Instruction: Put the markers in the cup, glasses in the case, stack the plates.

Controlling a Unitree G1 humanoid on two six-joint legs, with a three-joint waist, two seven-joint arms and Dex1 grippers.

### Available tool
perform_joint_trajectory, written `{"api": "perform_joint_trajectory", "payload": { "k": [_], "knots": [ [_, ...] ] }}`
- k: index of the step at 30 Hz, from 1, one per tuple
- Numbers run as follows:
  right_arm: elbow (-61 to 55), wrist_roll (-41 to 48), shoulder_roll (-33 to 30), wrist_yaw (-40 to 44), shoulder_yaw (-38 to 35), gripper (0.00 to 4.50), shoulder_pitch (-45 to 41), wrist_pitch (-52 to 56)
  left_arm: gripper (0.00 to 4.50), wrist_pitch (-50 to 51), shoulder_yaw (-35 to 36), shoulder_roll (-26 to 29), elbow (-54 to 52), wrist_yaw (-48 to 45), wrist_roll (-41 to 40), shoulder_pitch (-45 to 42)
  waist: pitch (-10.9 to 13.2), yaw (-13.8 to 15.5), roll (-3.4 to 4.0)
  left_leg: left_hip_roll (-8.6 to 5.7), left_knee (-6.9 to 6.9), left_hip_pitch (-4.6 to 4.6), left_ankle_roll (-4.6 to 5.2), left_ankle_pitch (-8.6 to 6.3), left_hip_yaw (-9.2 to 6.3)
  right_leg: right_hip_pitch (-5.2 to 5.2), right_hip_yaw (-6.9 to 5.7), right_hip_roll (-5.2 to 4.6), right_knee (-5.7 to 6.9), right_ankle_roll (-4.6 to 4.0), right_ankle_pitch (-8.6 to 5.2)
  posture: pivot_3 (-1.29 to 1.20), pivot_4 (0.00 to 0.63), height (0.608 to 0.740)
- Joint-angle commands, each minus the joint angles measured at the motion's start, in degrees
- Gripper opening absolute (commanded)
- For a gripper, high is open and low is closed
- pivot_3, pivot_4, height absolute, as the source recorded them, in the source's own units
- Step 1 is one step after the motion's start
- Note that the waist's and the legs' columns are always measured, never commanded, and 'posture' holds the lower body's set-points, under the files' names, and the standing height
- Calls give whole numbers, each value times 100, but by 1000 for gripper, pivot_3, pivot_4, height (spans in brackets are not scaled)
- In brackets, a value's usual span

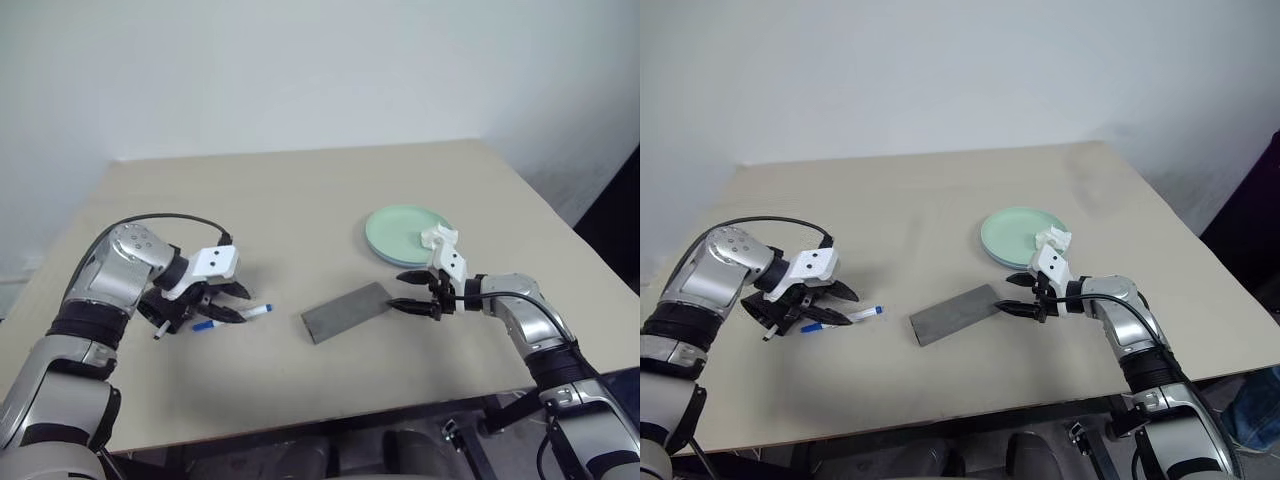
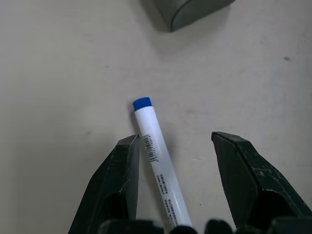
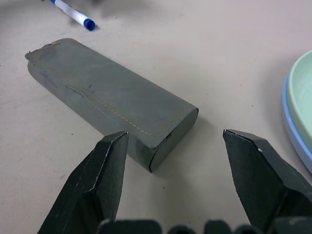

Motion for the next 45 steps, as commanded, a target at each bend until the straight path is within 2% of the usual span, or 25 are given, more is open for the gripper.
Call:
{"api": "perform_joint_trajectory", "payload": {
  "k": [1,16,19,24,25,31,39,45],
  "knots": [
    [-239,46,-21,-49,-119,3386,-64,-49,2408,-302,-50,23,63,-38,211,-229,0,0,0,0,1,-1,1,0,0,-1,0,0,0,0,0,0,0,740],
    [-255,57,9,-87,-110,3386,-51,-30,2408,-898,-382,-347,789,-11,831,-328,-1,1,-2,-2,7,-3,5,1,-1,1,0,-1,1,9,6,0,0,740],
    [-292,67,0,-107,-118,3386,-25,-16,1905,-977,-431,-396,874,-3,893,-336,-2,2,-2,-1,9,-3,6,2,-1,2,-1,-1,2,9,6,0,0,740],
    [-349,76,-26,-127,-137,3386,23,8,256,-1025,-378,-438,977,3,900,-367,-2,0,-2,-1,11,-2,8,2,0,3,0,-2,2,10,6,0,0,740],
    [-355,75,-29,-130,-139,3386,28,12,97,-1026,-365,-441,990,6,897,-375,-2,1,-1,-1,11,-1,8,2,0,3,0,-2,3,10,6,0,0,740],
    [-371,75,-27,-130,-138,3386,32,28,97,-909,-145,-528,935,49,647,-327,-3,1,-1,-1,15,0,8,2,0,5,0,-2,6,10,6,0,0,740],
    [-380,74,-14,-129,-130,3386,37,34,97,712,857,-744,-161,-26,-687,-433,-2,22,-6,-2,51,-18,19,-2,-9,6,-3,-2,7,12,7,0,0,740],
    [-378,86,18,-151,-142,3386,-9,29,97,1708,1767,-810,-931,673,-1510,-312,-2,-1,-5,-1,51,-12,16,-3,-13,5,-3,1,17,12,7,0,0,740]
  ]
}}
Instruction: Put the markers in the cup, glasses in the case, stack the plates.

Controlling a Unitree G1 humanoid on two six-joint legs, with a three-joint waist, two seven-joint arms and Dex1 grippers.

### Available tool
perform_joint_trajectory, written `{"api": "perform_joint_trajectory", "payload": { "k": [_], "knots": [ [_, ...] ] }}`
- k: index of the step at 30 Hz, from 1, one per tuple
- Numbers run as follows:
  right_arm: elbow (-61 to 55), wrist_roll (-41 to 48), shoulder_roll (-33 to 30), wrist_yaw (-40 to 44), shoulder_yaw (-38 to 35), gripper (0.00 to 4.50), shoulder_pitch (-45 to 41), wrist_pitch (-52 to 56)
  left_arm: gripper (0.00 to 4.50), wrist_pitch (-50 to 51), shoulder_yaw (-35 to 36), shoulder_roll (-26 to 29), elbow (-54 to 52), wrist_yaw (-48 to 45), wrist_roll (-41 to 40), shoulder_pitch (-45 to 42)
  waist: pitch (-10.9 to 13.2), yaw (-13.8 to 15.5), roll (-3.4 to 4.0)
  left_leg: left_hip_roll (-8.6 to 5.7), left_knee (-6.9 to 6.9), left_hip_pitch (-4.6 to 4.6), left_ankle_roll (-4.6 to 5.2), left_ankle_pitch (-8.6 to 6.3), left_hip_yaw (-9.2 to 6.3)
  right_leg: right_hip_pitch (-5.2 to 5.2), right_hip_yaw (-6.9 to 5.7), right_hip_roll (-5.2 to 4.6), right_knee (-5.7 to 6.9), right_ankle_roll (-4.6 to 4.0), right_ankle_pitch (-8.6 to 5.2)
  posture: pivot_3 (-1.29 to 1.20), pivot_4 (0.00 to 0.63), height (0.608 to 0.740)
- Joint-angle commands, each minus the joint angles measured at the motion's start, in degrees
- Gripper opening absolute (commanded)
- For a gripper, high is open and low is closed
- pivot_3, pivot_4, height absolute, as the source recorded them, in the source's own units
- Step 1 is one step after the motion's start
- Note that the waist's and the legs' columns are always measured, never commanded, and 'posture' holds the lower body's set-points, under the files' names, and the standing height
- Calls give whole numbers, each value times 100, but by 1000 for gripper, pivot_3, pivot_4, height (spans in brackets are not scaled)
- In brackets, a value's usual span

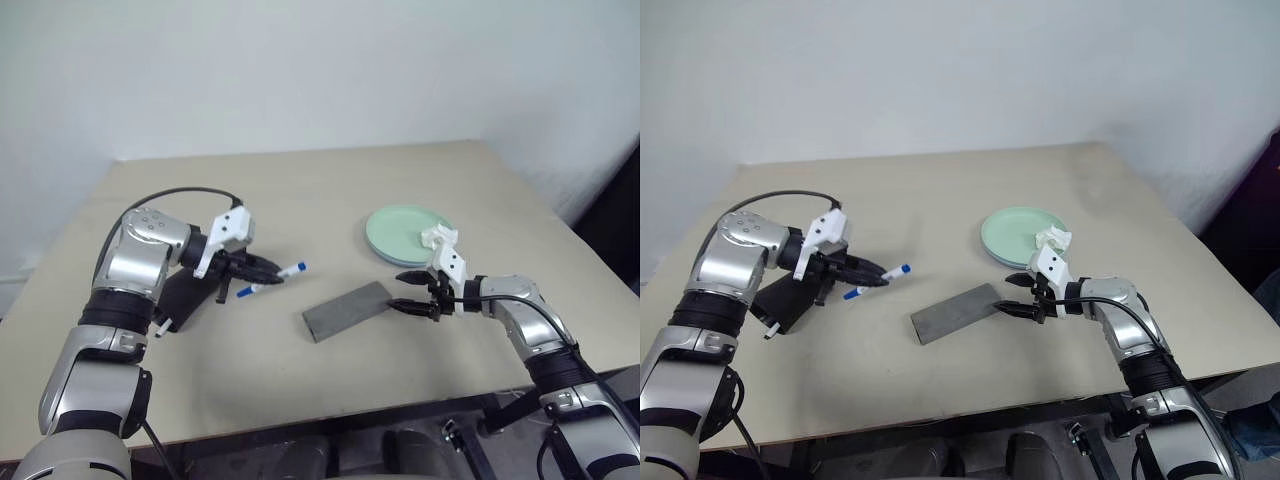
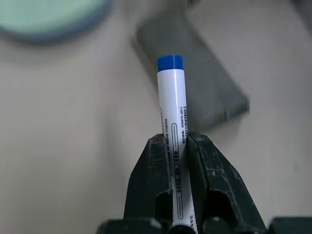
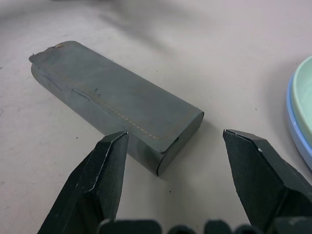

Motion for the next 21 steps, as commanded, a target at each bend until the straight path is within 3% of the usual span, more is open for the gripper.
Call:
{"api": "perform_joint_trajectory", "payload": {
  "k": [1,5,9,14,21],
  "knots": [
    [-165,93,12,-45,-155,3386,-148,-33,97,607,900,-59,-523,694,-742,-20,0,-11,0,0,0,1,-2,-1,-1,0,0,0,0,0,0,0,0,740],
    [-138,168,37,-82,-252,3386,-245,-23,97,1193,1943,-251,-1198,1734,-1501,223,0,-20,0,-1,0,3,-20,-9,-3,1,2,-1,1,1,1,0,0,740],
    [-140,260,45,-100,-348,3386,-304,19,97,1531,2557,-388,-2034,2482,-1968,825,0,-36,2,-4,-3,9,-24,-10,-4,5,3,-2,2,0,1,0,0,740],
    [-145,327,49,-88,-432,3386,-361,83,97,1924,3218,-516,-3095,3253,-2524,1942,0,-44,1,-5,-8,11,-38,-12,-7,3,6,-1,3,-2,3,0,0,740],
    [-166,334,21,-31,-438,3386,-345,132,97,2285,3880,-608,-3782,3910,-3262,2900,0,-13,1,-5,-12,13,-47,-8,-12,7,1,0,2,-4,2,0,0,740]
  ]
}}
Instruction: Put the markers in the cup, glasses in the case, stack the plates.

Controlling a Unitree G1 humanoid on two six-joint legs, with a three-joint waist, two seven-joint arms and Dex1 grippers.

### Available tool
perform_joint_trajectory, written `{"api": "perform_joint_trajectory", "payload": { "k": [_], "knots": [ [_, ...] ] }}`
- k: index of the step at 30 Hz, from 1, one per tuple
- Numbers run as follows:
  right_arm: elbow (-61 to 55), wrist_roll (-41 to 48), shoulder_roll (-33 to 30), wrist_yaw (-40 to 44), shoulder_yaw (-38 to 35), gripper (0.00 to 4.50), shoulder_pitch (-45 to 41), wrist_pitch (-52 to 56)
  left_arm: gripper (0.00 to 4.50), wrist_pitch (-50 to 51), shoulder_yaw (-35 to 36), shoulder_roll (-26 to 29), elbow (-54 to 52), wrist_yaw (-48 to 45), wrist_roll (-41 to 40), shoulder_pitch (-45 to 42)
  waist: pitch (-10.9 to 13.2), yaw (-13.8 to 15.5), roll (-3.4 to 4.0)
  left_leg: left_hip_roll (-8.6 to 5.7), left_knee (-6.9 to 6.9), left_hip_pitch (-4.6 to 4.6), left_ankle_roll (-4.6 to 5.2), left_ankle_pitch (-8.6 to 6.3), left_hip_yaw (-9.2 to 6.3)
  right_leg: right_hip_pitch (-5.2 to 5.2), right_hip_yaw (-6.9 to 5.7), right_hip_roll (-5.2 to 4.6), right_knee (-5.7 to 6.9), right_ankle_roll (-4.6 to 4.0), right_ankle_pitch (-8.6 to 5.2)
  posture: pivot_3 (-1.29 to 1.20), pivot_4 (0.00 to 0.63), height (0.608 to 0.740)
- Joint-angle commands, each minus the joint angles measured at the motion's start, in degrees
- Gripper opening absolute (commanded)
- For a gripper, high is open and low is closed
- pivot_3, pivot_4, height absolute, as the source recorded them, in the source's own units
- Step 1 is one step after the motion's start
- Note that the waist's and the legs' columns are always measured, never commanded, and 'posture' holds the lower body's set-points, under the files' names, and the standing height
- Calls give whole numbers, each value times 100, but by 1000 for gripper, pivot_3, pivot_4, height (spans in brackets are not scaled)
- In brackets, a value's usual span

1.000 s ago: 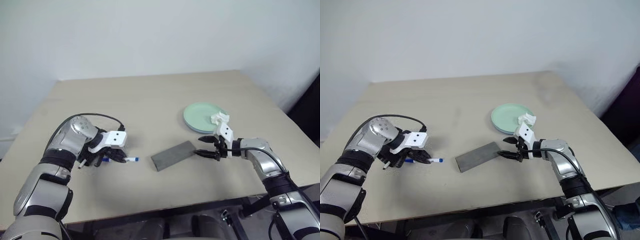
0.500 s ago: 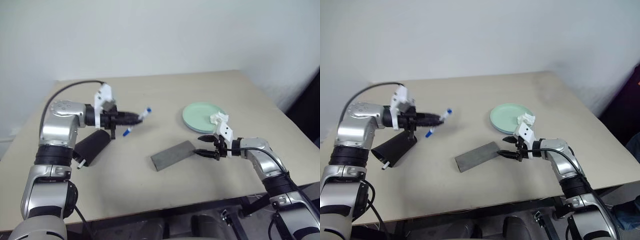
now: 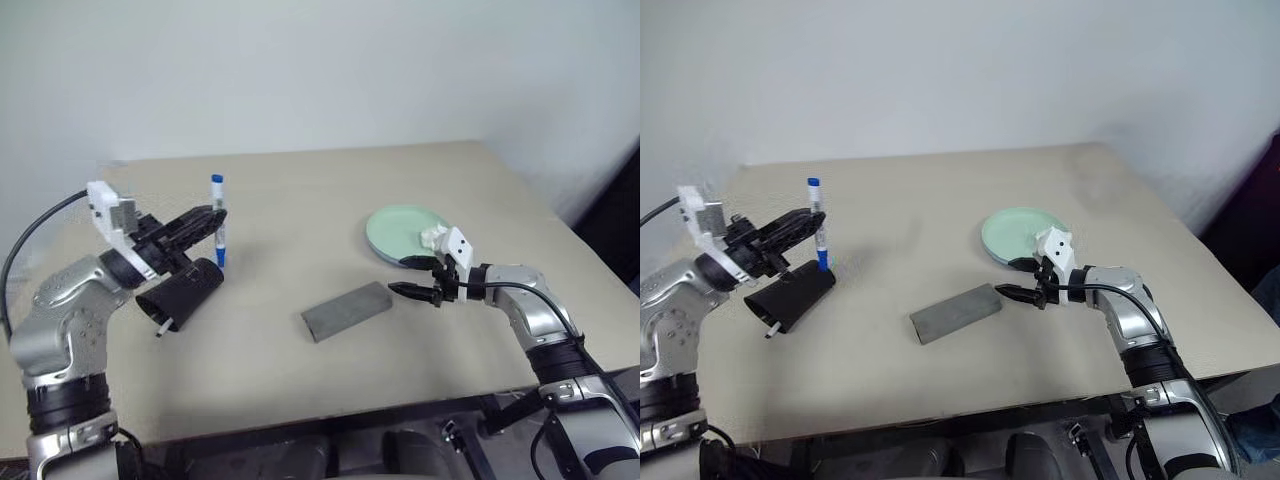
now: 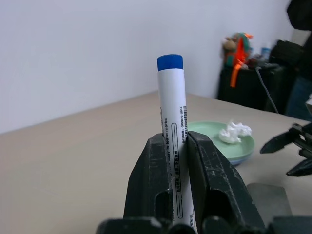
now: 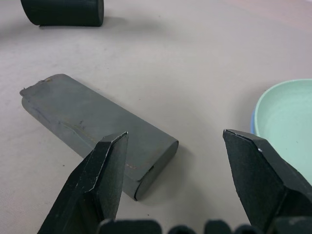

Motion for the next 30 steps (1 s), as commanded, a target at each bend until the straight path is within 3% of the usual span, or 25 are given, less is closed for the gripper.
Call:
{"api": "perform_joint_trajectory", "payload": {
  "k": [1,15,30],
  "knots": [
    [-157,142,-22,54,-136,3386,-121,-9,97,113,439,-57,-458,303,-492,260,0,-2,0,1,0,1,0,0,1,0,0,0,-2,0,0,0,0,740],
    [-49,75,27,148,-56,3386,-204,-41,97,275,761,276,-805,528,-1077,1141,0,-4,1,4,-7,1,-5,3,4,-5,-3,2,-1,-3,-2,0,0,740],
    [-17,69,98,173,-20,3386,-226,-67,97,178,778,368,-819,587,-1202,1373,2,-1,4,4,-23,0,-6,3,4,-10,-4,0,-5,-13,-8,0,0,740]
  ]
}}
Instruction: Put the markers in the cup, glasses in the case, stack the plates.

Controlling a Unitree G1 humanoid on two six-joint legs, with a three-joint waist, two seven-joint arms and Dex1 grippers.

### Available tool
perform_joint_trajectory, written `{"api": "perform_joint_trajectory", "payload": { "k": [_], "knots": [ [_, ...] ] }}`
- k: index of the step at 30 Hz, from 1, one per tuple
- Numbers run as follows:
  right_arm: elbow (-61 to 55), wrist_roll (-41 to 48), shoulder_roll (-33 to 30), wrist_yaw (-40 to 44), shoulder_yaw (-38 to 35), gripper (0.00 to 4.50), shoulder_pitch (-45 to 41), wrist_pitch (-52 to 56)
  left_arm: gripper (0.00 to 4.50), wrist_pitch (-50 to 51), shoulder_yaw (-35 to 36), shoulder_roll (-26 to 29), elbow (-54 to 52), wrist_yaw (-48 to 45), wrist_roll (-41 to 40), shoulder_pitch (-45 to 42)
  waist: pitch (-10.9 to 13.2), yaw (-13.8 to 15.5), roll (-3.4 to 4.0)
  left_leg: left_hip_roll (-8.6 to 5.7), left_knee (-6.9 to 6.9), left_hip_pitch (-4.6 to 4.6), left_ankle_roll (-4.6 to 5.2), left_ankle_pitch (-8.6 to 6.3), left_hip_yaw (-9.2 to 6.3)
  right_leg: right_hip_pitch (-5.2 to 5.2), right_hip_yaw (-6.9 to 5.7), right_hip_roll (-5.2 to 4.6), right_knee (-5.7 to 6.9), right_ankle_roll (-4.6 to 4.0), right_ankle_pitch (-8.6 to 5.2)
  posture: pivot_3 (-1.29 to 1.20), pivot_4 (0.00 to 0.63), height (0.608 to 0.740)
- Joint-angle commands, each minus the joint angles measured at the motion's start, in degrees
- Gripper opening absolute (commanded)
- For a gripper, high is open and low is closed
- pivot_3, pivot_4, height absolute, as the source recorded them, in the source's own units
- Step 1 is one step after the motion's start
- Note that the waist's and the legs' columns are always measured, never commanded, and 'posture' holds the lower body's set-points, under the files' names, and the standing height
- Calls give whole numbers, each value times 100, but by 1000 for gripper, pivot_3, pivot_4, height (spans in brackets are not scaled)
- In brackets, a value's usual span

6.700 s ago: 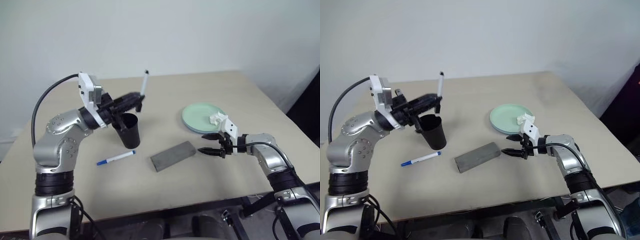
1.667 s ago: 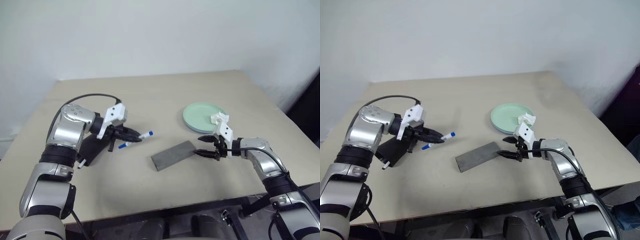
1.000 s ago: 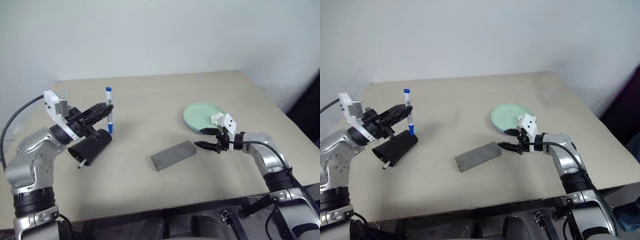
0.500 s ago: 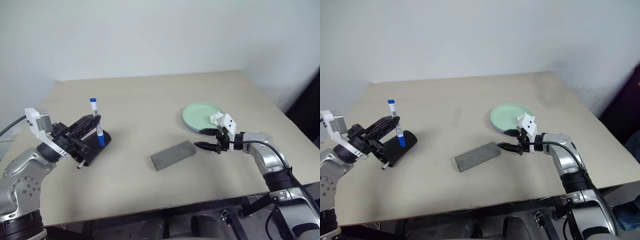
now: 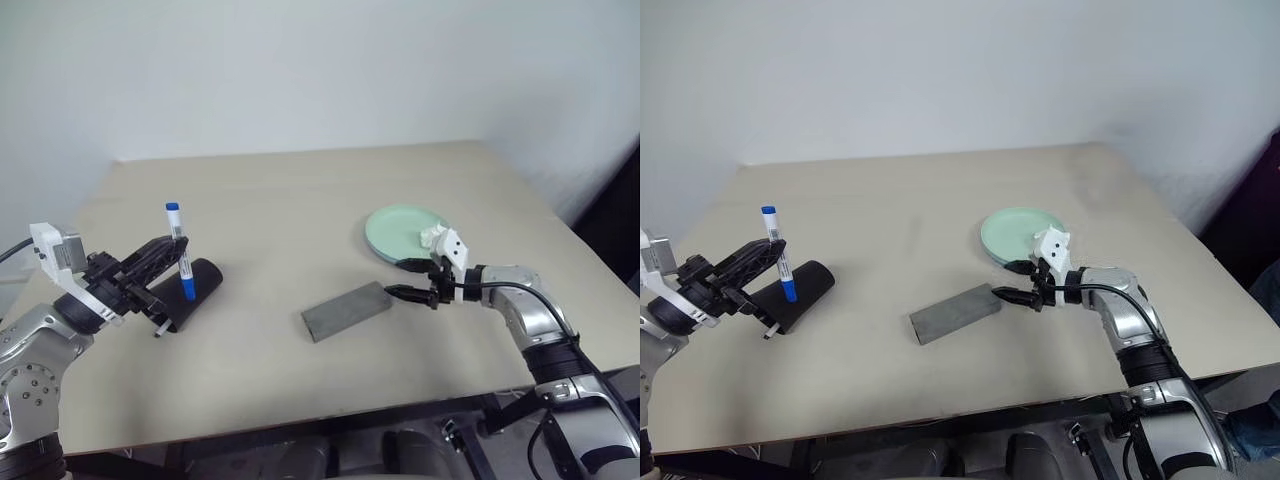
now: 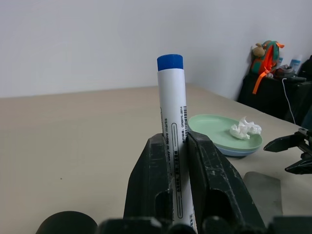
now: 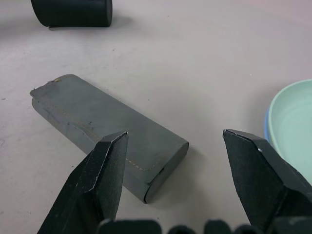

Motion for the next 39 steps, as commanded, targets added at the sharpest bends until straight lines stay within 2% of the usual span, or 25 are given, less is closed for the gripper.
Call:
{"api": "perform_joint_trajectory", "payload": {
  "k": [1,39],
  "knots": [
    [-76,78,2,50,-75,3386,-189,-82,97,-113,56,42,-184,9,-106,-67,0,-1,0,0,-2,0,0,0,0,0,0,0,-1,0,0,0,0,740],
    [-146,252,6,135,-171,3386,-197,8,97,-373,-270,-40,-49,-65,-17,-227,0,-1,-1,0,-32,1,-11,7,1,-9,-1,0,-9,0,0,0,0,740]
  ]
}}
